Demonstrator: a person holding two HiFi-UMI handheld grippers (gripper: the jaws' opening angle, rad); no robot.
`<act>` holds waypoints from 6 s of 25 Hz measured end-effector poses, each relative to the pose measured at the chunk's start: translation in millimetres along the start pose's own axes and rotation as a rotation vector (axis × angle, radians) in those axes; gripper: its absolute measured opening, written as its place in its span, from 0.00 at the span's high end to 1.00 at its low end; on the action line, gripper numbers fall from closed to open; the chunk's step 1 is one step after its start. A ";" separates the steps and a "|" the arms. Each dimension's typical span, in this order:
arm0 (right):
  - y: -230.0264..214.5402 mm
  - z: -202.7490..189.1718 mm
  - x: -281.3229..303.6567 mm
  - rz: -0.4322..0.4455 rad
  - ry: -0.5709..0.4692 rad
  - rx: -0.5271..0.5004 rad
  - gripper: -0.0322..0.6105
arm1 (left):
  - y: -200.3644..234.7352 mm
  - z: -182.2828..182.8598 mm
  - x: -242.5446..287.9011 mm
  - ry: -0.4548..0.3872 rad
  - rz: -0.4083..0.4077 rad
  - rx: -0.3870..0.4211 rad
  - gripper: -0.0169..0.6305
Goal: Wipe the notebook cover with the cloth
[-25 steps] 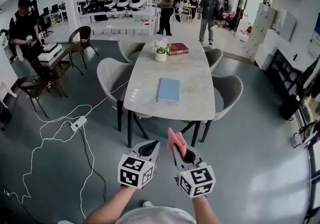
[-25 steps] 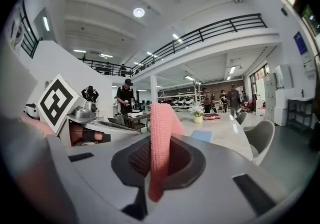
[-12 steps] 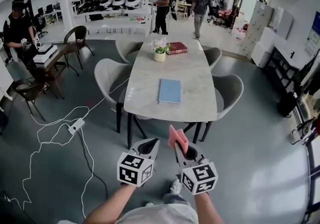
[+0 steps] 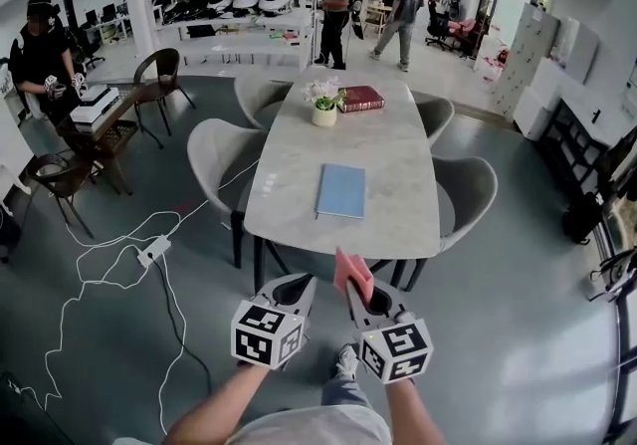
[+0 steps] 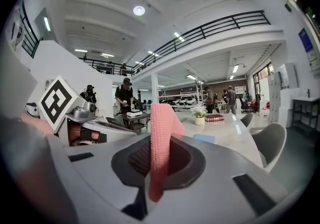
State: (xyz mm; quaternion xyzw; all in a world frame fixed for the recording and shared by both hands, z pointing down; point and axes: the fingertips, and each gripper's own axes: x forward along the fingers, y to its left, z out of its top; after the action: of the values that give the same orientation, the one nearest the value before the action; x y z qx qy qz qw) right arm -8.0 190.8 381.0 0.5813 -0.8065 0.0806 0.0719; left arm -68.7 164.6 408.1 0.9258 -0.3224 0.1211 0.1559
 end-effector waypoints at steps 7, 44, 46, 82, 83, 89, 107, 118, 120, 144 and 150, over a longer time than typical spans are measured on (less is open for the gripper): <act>-52.0 5.2 41.7 0.049 0.015 0.001 0.93 | 18.5 16.7 59.4 0.019 0.034 -0.014 0.96; -224.5 -15.9 231.0 0.287 0.198 -0.106 0.93 | 103.4 49.4 261.7 0.067 0.178 -0.096 0.96; -227.7 -17.4 245.7 0.285 0.206 -0.125 0.93 | 113.4 49.0 269.2 0.067 0.168 -0.090 0.96; -286.8 -104.2 481.8 0.174 0.644 -0.510 0.93 | 273.1 22.9 350.0 0.206 -0.056 -0.102 0.96; -286.4 -108.6 483.5 0.181 0.657 -0.506 0.93 | 274.7 22.8 351.1 0.209 -0.058 -0.106 0.96; -275.9 -128.4 481.4 0.225 0.704 -0.485 0.93 | 277.7 22.5 350.8 0.216 -0.066 -0.104 0.96; -241.7 -139.7 451.2 0.310 0.701 -0.414 0.93 | 270.5 16.9 334.9 0.210 -0.017 -0.131 0.96; -215.7 -144.0 421.4 0.375 0.682 -0.357 0.93 | 259.0 13.1 324.0 0.199 0.023 -0.131 0.96; -211.8 -144.0 415.9 0.386 0.671 -0.356 0.93 | 256.8 11.5 322.6 0.198 0.030 -0.132 0.96; -159.3 -168.4 328.6 0.537 0.651 -0.294 0.93 | 228.7 2.4 300.3 0.159 0.121 -0.152 0.96; -149.8 -168.6 316.4 0.557 0.639 -0.282 0.93 | 222.4 3.6 296.9 0.156 0.123 -0.146 0.96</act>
State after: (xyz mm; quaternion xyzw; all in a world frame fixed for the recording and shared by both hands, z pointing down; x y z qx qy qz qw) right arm 38.6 -112.8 619.0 0.2724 -0.8727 0.1619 0.3716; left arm 17.1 -168.1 548.1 0.8782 -0.3734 0.1782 0.2399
